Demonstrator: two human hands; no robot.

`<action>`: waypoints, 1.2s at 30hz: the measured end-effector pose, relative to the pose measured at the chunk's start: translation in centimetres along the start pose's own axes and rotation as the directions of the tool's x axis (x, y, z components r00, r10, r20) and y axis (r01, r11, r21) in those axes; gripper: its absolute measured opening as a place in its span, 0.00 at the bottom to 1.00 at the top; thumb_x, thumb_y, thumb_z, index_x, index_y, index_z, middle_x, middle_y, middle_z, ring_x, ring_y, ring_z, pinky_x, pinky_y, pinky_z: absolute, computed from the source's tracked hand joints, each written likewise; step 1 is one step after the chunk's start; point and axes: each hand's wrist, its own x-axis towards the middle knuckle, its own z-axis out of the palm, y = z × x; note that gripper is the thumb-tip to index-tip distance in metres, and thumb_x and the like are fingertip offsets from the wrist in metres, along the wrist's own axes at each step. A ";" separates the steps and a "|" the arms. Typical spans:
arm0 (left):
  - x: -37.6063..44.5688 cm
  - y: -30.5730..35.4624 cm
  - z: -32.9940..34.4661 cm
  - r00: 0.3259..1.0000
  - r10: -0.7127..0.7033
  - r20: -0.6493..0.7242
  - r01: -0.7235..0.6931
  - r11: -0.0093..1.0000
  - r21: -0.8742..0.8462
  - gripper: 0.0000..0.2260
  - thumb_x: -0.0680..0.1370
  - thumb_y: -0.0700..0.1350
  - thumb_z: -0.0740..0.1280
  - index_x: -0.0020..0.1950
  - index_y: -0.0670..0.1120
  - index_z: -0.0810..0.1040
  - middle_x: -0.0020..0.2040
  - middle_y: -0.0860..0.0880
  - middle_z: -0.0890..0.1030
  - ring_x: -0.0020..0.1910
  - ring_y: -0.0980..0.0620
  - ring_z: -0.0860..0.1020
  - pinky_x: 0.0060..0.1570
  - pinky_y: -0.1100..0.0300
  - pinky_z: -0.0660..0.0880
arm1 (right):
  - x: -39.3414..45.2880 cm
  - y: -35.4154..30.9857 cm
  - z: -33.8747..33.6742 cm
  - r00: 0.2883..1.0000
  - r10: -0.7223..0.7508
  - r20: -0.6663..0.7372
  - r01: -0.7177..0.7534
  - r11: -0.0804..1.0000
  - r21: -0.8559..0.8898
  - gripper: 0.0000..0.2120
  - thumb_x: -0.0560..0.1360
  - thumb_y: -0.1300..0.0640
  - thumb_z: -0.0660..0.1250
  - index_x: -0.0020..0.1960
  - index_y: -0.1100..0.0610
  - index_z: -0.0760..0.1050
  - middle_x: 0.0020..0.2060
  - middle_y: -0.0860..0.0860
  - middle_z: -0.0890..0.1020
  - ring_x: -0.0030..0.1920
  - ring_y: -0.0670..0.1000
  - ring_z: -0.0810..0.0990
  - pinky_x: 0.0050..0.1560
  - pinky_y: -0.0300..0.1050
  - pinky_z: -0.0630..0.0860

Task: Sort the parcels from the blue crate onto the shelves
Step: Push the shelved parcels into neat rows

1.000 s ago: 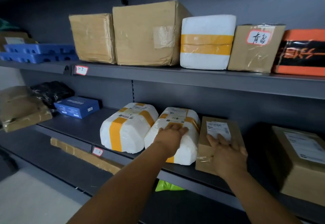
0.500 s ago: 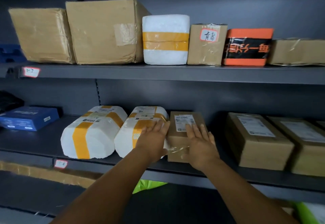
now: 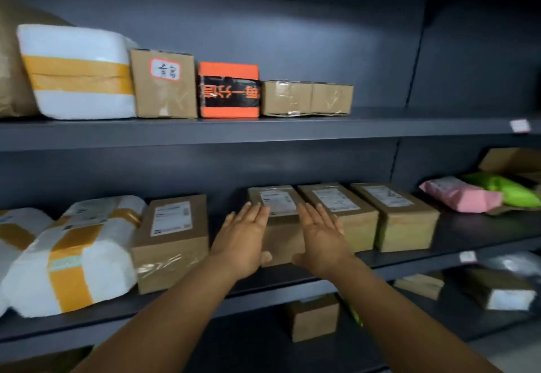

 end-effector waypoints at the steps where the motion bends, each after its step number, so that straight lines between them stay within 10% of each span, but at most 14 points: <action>1: 0.9 1.4 0.4 1.000 0.019 0.006 -0.019 1.000 -0.003 0.41 0.77 0.52 0.68 0.79 0.47 0.43 0.80 0.49 0.46 0.78 0.50 0.44 0.76 0.52 0.45 | 0.0 1.8 -0.4 1.000 0.025 0.005 -0.025 1.000 0.000 0.49 0.73 0.49 0.70 0.79 0.53 0.37 0.78 0.49 0.41 0.77 0.51 0.38 0.75 0.50 0.38; 17: 10.9 11.2 4.8 0.978 -0.098 0.183 0.089 0.994 0.058 0.35 0.78 0.53 0.65 0.78 0.54 0.48 0.79 0.49 0.48 0.78 0.43 0.45 0.71 0.35 0.51 | 4.3 24.0 -2.3 0.951 0.284 0.125 -0.266 0.953 -0.143 0.44 0.72 0.52 0.69 0.77 0.41 0.45 0.77 0.48 0.49 0.75 0.68 0.43 0.74 0.63 0.49; 36: 7.6 4.7 3.9 0.970 -0.224 0.093 0.215 0.972 0.097 0.21 0.79 0.45 0.63 0.71 0.46 0.66 0.69 0.46 0.70 0.67 0.44 0.67 0.65 0.44 0.66 | 7.0 16.3 0.6 0.992 0.100 0.077 -0.087 0.983 -0.159 0.38 0.73 0.46 0.66 0.77 0.40 0.50 0.76 0.46 0.57 0.76 0.60 0.54 0.73 0.56 0.58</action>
